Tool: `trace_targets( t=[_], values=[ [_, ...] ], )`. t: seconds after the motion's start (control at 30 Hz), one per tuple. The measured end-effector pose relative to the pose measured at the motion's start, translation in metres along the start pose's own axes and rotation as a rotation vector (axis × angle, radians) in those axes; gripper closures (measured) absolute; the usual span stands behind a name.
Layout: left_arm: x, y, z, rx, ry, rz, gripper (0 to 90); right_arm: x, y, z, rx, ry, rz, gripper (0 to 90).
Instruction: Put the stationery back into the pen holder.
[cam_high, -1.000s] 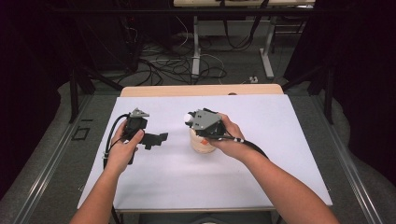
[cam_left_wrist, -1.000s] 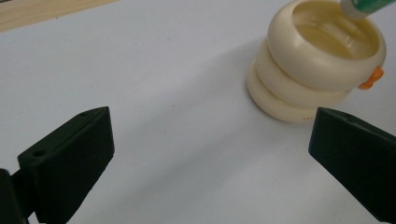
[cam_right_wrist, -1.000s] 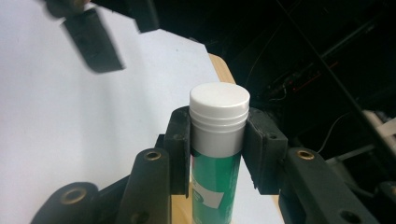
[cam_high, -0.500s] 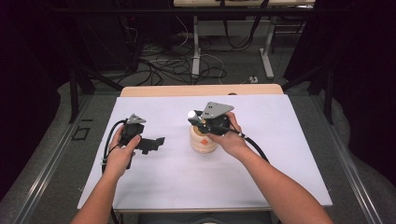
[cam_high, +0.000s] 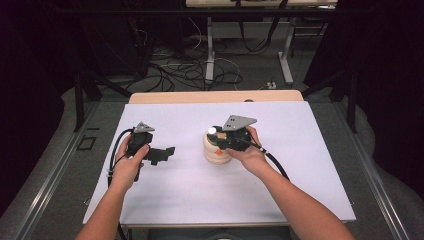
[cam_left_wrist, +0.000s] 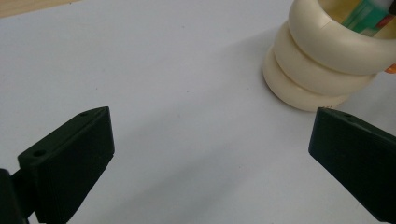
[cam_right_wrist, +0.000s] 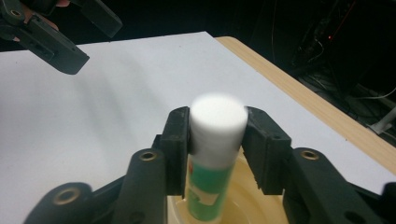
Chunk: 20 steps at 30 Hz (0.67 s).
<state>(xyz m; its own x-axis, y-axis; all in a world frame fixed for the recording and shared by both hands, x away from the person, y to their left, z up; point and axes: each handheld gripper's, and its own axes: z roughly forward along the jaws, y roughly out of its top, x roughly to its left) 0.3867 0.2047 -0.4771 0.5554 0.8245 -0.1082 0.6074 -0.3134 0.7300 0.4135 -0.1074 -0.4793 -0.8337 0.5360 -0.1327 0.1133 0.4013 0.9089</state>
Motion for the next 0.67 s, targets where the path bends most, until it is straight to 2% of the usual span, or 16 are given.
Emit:
trace_targets(
  t=[0.1, 0.17, 0.27, 0.33, 0.47, 0.57, 0.63, 0.67],
  values=[
    [-0.001, 0.000, 0.001, 0.008, 0.000, -0.006, 0.3, -0.001, 0.001, -0.002, 0.002, 0.000, 0.013, 55.1],
    [-0.001, -0.001, 0.001, 0.006, -0.004, -0.009, 0.3, -0.001, 0.001, -0.004, -0.007, -0.006, 0.028, 46.1],
    [-0.001, -0.002, 0.001, 0.011, -0.001, 0.000, 0.3, -0.002, 0.002, -0.009, -0.018, -0.019, 0.077, 33.5],
    [-0.001, -0.002, 0.001, -0.005, -0.006, -0.003, 0.3, -0.002, 0.002, -0.014, -0.038, -0.028, 0.105, 25.9],
    [0.001, -0.002, -0.001, -0.014, 0.001, -0.013, 0.3, -0.005, -0.001, -0.029, -0.054, -0.081, 0.169, 15.1],
    [0.002, -0.002, -0.002, -0.019, 0.003, -0.007, 0.3, -0.007, -0.003, -0.041, -0.051, -0.155, 0.219, 14.6],
    [0.003, -0.002, -0.004, -0.022, 0.006, -0.022, 0.3, -0.010, -0.006, -0.051, -0.051, -0.185, 0.246, 13.8],
    [0.004, -0.002, -0.004, -0.033, 0.011, -0.014, 0.3, -0.012, -0.007, -0.056, -0.057, -0.193, 0.248, 12.3]
  ],
)
